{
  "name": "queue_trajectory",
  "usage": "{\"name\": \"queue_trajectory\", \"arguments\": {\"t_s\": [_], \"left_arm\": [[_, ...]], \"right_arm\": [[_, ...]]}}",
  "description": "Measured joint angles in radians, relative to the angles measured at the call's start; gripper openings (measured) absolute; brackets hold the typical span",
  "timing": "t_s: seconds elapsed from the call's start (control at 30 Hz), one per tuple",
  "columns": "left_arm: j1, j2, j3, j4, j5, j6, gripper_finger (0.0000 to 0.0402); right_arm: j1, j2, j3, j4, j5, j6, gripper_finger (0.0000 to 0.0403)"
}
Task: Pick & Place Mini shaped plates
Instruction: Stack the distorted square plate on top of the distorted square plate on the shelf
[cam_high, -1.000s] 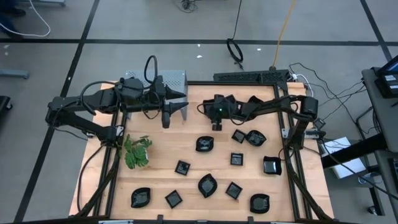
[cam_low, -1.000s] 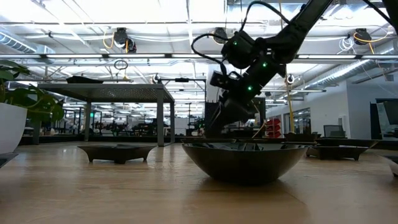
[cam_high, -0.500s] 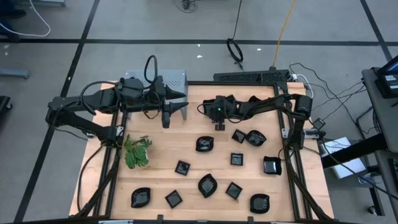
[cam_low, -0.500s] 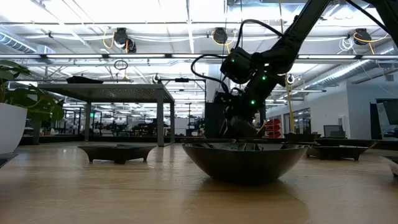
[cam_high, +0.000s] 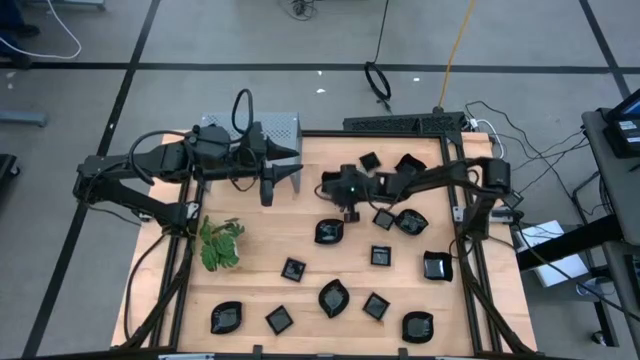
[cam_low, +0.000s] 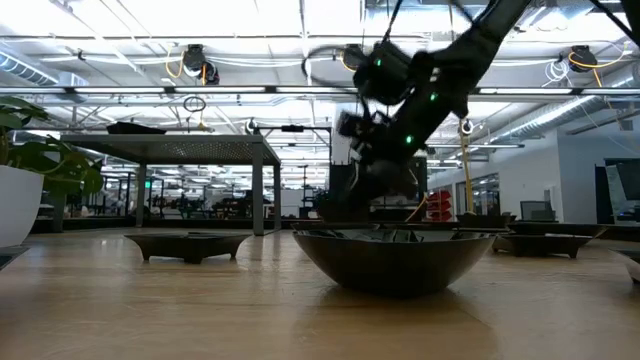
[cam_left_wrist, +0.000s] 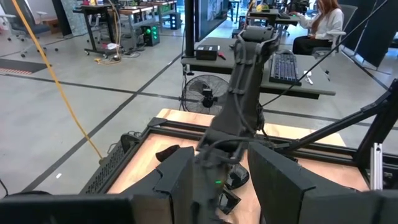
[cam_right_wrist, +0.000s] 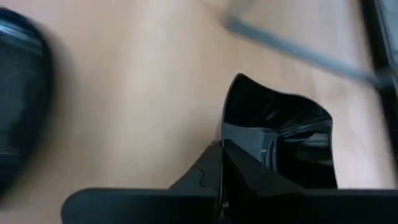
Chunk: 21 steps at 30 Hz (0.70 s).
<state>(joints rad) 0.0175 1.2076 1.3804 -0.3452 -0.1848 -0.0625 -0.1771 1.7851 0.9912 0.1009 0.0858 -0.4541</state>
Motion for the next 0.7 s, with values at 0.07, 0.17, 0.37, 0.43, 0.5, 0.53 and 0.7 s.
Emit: {"name": "queue_trajectory", "arguments": {"t_s": [0.07, 0.17, 0.37, 0.43, 0.5, 0.53, 0.7], "left_arm": [[-0.006, 0.0, 0.0, 0.005, 0.0, -0.004, 0.0152], [-0.016, 0.0, 0.0, 0.007, 0.0, -0.021, 0.0152], [-0.03, 0.0, 0.0, 0.011, 0.0, -0.061, 0.0152], [-0.033, 0.0, 0.0, 0.011, 0.0, -0.08, 0.0152], [-0.037, 0.0, 0.0, 0.015, 0.0, -0.106, 0.0152], [-0.039, 0.0, 0.0, 0.017, 0.0, -0.12, 0.0152], [-0.053, 0.0, 0.0, 0.019, 0.001, -0.18, 0.0152]], "right_arm": [[0.042, -0.003, 0.017, 0.004, -0.017, 0.008, 0.0001], [0.092, -0.002, 0.063, 0.008, -0.017, 0.054, 0.0001], [0.129, 0.047, 0.144, 0.097, -0.067, 0.094, 0.0], [0.128, 0.063, 0.167, 0.113, -0.128, 0.147, 0.0], [0.13, 0.091, 0.194, 0.125, -0.166, 0.194, 0.0], [0.137, 0.109, 0.206, 0.129, -0.166, 0.205, 0.0], [0.191, 0.201, 0.285, 0.139, -0.186, 0.212, 0.0]]}}
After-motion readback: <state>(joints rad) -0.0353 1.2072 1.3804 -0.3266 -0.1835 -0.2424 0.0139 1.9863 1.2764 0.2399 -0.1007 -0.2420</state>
